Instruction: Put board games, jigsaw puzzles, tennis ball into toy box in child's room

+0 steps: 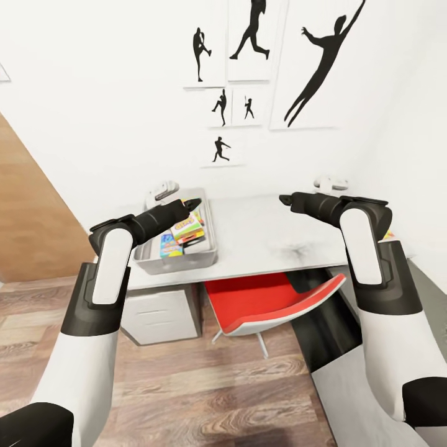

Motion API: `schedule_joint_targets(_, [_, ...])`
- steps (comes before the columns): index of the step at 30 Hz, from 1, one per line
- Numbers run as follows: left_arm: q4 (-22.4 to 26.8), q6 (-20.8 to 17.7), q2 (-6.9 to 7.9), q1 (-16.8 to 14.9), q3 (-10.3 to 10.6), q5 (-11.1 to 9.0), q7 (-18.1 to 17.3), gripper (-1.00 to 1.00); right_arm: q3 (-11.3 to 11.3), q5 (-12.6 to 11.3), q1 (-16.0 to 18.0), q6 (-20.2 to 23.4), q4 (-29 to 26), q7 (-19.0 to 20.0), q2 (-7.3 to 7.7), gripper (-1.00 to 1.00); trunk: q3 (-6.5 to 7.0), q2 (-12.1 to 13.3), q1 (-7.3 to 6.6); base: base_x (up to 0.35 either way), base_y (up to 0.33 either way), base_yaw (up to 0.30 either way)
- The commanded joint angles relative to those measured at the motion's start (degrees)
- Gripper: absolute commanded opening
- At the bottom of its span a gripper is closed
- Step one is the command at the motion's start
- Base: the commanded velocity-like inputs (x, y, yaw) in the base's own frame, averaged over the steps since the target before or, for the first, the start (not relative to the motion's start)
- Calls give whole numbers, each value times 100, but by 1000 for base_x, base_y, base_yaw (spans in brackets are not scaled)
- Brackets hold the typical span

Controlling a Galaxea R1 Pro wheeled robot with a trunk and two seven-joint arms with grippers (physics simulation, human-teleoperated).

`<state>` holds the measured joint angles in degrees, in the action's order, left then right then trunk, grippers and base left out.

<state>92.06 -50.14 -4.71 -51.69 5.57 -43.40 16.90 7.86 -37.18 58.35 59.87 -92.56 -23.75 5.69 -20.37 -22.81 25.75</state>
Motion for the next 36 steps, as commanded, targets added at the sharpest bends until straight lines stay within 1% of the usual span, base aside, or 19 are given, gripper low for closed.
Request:
schedule_joint_targets(1, [5,-21,0,-6,-1,-61,58,100,13,-51,2,13,-4,-59,4,100,-1,-10,4,0,0,-92])
schedule_joint_targets(13, [1,-53,-5,-20,3,-66,59,100,31,-52,-90,13,-2,-59,3,100,105,-10,4,0,0,-92])
schedule_joint_targets(23, [-7,-82,-4,-24,5,-102,59,100,0,-52,-140,13,-1,-59,9,100,194,-10,4,0,0,-92])
schedule_joint_targets(30, [-19,-88,-4,-25,5,-182,59,100,-18,-52,-184,13,-1,-59,10,100,256,-10,4,0,0,-92])
schedule_joint_targets(36, [-32,-96,5,-26,0,-307,59,100,-30,-52,-225,13,-1,-59,14,100,308,-10,4,0,0,-115])
